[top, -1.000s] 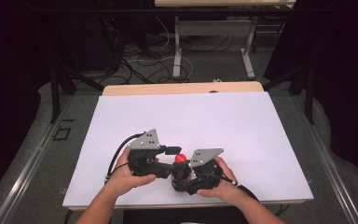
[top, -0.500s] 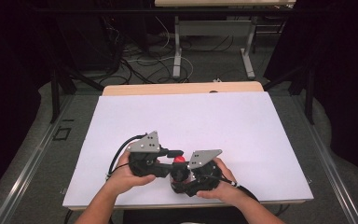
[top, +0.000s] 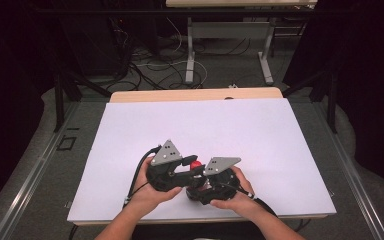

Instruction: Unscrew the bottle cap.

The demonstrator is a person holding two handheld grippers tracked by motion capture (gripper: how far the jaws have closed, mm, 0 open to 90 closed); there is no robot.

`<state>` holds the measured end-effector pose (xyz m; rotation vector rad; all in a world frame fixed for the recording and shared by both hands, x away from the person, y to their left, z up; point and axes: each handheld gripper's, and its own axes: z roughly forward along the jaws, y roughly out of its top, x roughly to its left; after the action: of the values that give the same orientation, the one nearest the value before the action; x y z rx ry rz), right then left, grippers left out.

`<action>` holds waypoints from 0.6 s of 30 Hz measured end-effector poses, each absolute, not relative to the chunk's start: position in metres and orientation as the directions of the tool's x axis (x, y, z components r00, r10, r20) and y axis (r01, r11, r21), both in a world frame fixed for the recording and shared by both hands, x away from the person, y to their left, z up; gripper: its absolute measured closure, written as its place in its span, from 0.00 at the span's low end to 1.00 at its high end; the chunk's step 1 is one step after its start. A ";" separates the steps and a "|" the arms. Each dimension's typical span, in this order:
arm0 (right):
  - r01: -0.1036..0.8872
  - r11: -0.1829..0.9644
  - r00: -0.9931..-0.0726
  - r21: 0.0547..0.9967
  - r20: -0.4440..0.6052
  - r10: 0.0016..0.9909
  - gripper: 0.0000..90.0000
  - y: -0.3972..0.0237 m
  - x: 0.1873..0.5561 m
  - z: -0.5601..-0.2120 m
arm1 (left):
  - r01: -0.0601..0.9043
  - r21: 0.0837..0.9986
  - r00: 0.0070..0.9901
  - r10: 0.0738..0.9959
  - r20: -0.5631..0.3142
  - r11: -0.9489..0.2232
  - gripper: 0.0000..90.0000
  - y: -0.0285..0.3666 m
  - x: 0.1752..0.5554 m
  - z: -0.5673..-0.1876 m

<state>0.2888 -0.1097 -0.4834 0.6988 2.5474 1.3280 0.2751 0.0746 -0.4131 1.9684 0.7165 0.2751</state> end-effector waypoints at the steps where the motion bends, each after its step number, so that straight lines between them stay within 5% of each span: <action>1: 0.328 0.495 -0.870 0.805 0.054 0.489 0.33 -0.110 0.289 -0.484 | 0.380 0.864 0.779 0.618 -0.107 -0.329 0.68 0.071 0.273 -0.414; 9: 0.353 0.474 -0.843 0.806 0.054 0.536 0.33 -0.112 0.291 -0.485 | 0.417 0.861 0.688 0.720 -0.091 -0.290 0.68 0.057 0.267 -0.414; 13: 0.352 0.472 -0.845 0.808 0.057 0.532 0.33 -0.113 0.292 -0.486 | 0.424 0.856 0.708 0.698 -0.110 -0.295 0.68 0.058 0.270 -0.413; 18: 0.344 0.471 -0.850 0.812 0.055 0.525 0.33 -0.113 0.292 -0.485 | 0.400 0.861 0.763 0.635 -0.123 -0.314 0.55 0.070 0.274 -0.413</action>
<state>0.2918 -0.1129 -0.4852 0.7527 2.5155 1.3191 0.2742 0.0698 -0.4129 1.9484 0.7840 0.2918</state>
